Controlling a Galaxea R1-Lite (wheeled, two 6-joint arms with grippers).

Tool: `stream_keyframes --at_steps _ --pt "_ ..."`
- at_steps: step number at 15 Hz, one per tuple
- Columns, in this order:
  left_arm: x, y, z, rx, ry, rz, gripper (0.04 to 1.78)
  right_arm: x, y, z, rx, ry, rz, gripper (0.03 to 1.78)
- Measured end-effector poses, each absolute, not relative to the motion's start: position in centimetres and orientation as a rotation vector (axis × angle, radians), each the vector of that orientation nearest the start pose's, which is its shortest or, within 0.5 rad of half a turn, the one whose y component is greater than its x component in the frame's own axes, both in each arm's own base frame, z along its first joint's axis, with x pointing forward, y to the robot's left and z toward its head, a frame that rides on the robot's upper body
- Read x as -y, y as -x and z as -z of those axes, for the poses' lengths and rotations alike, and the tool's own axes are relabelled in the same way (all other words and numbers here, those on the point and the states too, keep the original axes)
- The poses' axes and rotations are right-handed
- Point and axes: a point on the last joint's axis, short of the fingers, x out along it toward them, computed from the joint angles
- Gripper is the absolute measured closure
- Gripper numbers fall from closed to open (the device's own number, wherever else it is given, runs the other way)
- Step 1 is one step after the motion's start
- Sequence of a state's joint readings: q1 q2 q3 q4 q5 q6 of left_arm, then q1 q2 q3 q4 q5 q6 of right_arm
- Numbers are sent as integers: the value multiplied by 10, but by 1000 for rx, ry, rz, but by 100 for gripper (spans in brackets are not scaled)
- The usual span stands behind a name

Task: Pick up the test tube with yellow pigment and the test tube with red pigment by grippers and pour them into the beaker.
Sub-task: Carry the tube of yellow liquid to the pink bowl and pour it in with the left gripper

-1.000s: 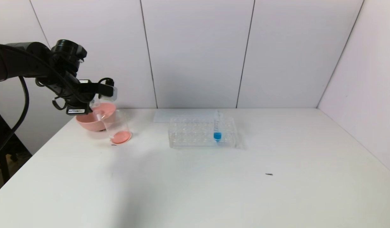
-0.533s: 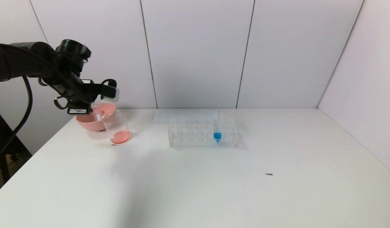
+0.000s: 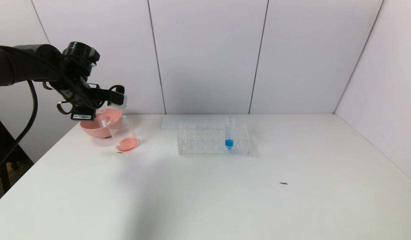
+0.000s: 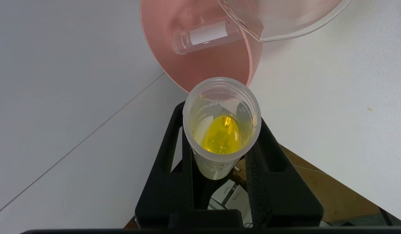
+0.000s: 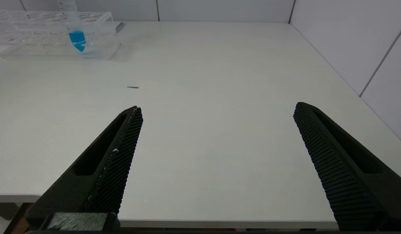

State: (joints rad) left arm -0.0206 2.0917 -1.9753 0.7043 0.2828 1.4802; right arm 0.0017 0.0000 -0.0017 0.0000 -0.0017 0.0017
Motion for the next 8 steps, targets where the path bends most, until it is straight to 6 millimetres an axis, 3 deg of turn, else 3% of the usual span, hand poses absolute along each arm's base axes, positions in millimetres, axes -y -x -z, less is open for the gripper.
stream_keyframes --at_steps 8 --pt "9 -402 -237 -896 -1555 377 135 0 23 -76 2 -2 1 11"
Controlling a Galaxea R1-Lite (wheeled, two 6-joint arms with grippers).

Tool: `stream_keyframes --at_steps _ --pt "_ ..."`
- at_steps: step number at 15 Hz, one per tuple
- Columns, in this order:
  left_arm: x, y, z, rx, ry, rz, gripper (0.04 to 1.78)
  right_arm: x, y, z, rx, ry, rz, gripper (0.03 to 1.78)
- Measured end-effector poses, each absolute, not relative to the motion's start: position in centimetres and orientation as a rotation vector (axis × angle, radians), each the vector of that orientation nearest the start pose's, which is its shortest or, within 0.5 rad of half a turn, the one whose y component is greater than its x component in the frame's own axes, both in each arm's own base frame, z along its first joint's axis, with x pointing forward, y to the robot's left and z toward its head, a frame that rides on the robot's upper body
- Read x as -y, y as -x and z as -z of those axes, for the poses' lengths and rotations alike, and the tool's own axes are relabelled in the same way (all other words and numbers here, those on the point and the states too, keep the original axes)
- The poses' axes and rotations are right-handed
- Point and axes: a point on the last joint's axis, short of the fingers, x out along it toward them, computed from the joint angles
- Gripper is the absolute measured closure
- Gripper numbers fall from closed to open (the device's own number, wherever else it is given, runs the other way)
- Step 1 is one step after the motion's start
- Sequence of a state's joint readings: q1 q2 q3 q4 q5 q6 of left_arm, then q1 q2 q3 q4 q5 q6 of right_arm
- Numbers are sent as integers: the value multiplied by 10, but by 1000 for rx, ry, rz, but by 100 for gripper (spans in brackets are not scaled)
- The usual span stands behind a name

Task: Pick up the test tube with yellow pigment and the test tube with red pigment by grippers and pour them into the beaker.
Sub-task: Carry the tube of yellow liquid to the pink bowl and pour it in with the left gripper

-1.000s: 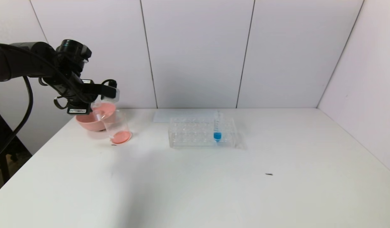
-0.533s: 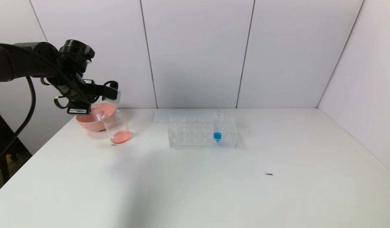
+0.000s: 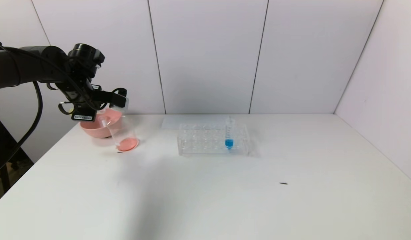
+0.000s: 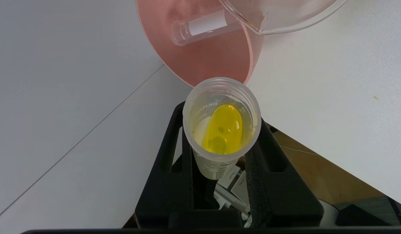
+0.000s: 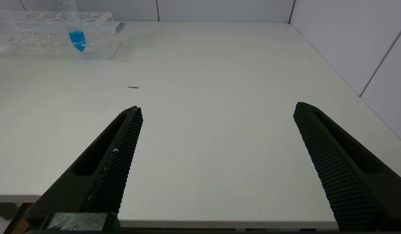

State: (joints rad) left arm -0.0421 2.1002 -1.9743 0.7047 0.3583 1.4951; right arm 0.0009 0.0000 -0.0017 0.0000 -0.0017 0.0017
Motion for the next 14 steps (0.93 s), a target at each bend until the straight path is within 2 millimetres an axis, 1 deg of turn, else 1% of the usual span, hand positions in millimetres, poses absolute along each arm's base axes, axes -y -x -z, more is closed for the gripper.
stream_keyframes --at_steps 6,14 --pt "15 -403 -237 -895 -1585 387 135 0 23 -76 2 -2 1 11" --pt "16 -405 -233 -909 -1593 383 135 0 23 -76 2 -2 0 11"
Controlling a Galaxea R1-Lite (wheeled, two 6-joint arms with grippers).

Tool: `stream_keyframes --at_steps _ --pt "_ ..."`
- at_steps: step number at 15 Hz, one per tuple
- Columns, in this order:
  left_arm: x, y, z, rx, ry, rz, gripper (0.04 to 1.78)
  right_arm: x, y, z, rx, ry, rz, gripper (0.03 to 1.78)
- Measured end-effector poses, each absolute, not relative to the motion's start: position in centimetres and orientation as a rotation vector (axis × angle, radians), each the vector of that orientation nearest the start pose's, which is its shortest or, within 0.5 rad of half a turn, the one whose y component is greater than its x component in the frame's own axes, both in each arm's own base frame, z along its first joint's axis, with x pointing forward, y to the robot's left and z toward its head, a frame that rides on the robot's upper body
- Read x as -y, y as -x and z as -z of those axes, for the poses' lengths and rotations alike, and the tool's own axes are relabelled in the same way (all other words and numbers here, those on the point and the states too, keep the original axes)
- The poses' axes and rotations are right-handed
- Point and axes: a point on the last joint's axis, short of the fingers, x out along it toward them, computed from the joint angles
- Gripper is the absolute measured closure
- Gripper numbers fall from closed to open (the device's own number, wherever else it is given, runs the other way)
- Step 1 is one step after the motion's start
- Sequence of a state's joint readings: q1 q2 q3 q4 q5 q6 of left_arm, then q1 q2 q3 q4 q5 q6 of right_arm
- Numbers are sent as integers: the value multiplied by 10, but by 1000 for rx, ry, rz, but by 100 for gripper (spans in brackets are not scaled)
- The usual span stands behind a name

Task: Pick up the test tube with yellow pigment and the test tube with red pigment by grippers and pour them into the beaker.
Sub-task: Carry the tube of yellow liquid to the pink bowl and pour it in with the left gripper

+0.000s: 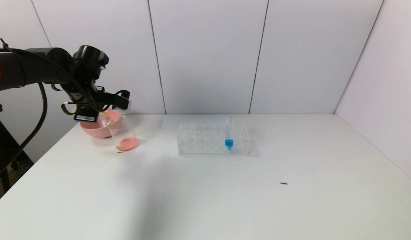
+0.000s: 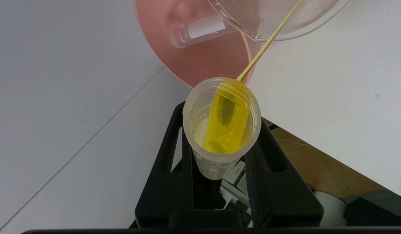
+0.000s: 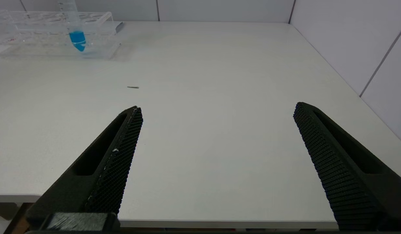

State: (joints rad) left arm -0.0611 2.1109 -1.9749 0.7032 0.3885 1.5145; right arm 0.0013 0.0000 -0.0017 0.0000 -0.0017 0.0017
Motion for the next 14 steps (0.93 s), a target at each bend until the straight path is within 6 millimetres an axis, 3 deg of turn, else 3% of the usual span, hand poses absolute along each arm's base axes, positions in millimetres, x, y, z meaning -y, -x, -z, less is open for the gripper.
stream_keyframes --at_steps 14 --pt "27 -406 -232 -943 -1663 348 135 0 23 -76 2 -2 0 11"
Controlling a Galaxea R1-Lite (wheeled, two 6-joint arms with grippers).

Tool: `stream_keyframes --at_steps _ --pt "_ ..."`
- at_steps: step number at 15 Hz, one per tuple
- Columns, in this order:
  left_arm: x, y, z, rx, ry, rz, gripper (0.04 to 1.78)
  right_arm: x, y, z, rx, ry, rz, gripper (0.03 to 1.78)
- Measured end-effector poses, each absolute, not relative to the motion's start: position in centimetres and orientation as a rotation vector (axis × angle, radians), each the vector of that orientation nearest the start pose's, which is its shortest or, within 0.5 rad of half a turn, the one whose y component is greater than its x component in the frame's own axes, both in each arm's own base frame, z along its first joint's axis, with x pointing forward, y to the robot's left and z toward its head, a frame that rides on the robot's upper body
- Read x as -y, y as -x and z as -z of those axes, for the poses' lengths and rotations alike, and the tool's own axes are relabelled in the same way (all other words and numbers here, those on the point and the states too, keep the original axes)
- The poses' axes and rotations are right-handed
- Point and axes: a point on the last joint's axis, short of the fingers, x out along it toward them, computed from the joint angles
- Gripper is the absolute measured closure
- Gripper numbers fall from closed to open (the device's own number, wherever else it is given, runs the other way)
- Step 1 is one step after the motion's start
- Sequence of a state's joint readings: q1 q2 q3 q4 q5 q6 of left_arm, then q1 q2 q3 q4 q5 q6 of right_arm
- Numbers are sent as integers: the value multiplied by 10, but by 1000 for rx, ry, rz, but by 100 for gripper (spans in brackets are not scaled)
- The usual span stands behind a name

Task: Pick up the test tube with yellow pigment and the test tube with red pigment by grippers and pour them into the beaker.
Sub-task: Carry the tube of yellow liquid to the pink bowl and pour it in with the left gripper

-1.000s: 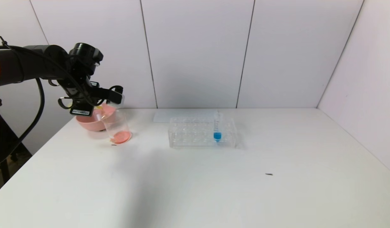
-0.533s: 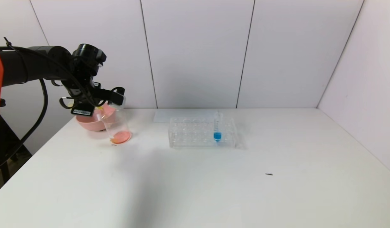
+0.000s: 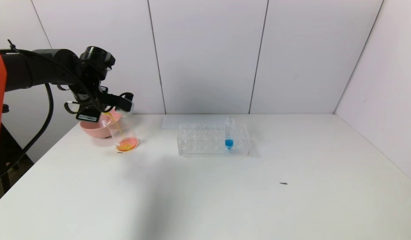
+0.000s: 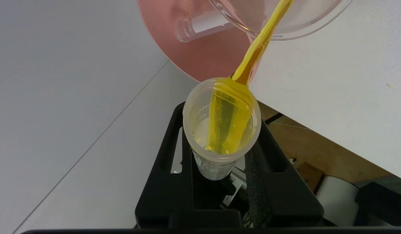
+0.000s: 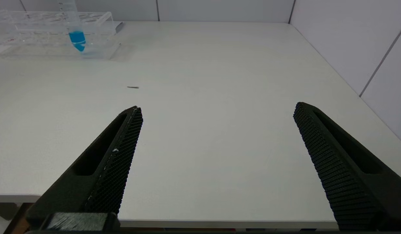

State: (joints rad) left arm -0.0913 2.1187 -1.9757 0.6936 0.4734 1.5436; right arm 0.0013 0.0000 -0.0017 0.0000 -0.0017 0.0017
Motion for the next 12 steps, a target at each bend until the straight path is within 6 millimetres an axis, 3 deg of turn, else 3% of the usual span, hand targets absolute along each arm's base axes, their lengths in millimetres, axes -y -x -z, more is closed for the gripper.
stream_keyframes --at_steps 12 --pt "35 -409 -226 -989 -1714 310 135 0 23 -76 2 -2 0 11"
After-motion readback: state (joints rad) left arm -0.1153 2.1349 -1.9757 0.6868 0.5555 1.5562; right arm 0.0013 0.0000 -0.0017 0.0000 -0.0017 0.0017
